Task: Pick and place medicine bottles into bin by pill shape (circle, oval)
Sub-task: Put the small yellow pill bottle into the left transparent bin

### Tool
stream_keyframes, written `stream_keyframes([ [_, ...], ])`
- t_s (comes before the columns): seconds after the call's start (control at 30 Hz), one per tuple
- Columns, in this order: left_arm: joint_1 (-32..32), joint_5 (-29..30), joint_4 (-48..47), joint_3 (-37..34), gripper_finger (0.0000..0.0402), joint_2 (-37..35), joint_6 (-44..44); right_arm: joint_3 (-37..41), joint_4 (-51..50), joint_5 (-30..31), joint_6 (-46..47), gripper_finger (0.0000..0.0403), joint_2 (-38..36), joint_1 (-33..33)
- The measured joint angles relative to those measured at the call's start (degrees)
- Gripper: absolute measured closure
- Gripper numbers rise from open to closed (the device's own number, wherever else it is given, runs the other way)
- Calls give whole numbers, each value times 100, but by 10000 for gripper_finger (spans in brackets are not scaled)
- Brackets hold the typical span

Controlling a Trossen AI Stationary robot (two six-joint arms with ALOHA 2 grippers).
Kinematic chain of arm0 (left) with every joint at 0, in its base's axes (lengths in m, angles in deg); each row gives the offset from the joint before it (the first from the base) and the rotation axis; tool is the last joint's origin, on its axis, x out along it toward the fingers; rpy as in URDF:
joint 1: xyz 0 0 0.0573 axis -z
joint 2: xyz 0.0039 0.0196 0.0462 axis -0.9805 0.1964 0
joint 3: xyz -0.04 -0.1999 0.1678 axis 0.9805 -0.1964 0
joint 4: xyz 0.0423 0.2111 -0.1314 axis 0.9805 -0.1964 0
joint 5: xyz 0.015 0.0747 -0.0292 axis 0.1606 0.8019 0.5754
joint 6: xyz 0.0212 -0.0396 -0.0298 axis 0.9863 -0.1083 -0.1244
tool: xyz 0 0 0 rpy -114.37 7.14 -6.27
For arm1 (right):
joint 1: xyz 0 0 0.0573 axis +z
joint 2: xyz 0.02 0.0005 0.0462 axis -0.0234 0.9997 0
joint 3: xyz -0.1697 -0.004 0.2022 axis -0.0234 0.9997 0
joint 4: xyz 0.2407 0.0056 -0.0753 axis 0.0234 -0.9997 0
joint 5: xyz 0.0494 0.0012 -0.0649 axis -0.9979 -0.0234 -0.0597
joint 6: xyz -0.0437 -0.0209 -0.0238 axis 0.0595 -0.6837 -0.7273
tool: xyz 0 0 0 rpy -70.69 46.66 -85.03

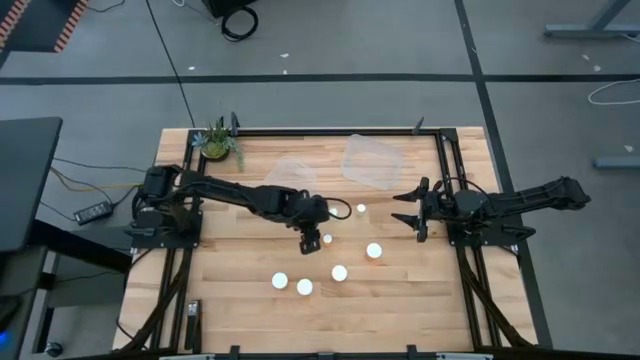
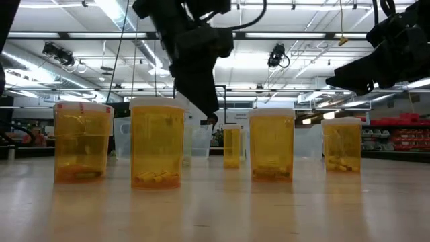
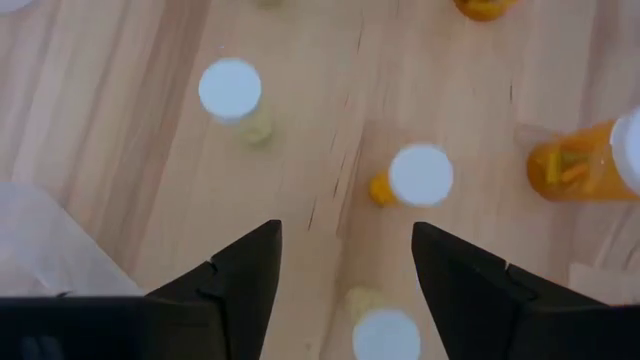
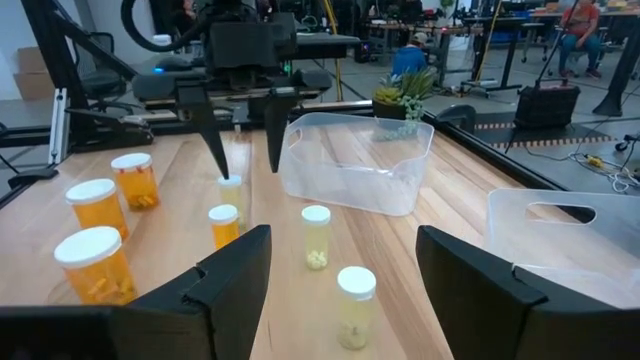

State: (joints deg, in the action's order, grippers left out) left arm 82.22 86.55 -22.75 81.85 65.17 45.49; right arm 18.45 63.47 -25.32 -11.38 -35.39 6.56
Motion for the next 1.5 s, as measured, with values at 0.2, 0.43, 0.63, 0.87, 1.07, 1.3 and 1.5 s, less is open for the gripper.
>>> stream_keyframes([
  [0.2, 33, 0, -443, 415, 170, 160, 42, 0, -63, 0, 0, 146, 2, 0],
  [0.43, 217, -61, -718, 404, 170, 160, 139, 0, -68, 0, 0, 146, 0, 2],
  [0.63, 469, 75, -825, 398, 161, 160, 198, 0, -70, 0, 0, 146, 0, 1],
  [0.87, 572, 557, -1230, 390, 138, 246, 230, 0, -90, 0, 2, 146, -2, 0],
  [1.07, 557, 552, -1158, 398, 135, 458, 286, 0, -116, 0, 0, 146, -2, 0],
  [1.3, 562, 476, -1226, 392, 146, 780, 289, 0, -208, 0, 1, 146, -1, 1],
  [1.5, 555, 474, -1203, 392, 165, 798, 101, 0, -208, 0, 2, 146, -2, 2],
])
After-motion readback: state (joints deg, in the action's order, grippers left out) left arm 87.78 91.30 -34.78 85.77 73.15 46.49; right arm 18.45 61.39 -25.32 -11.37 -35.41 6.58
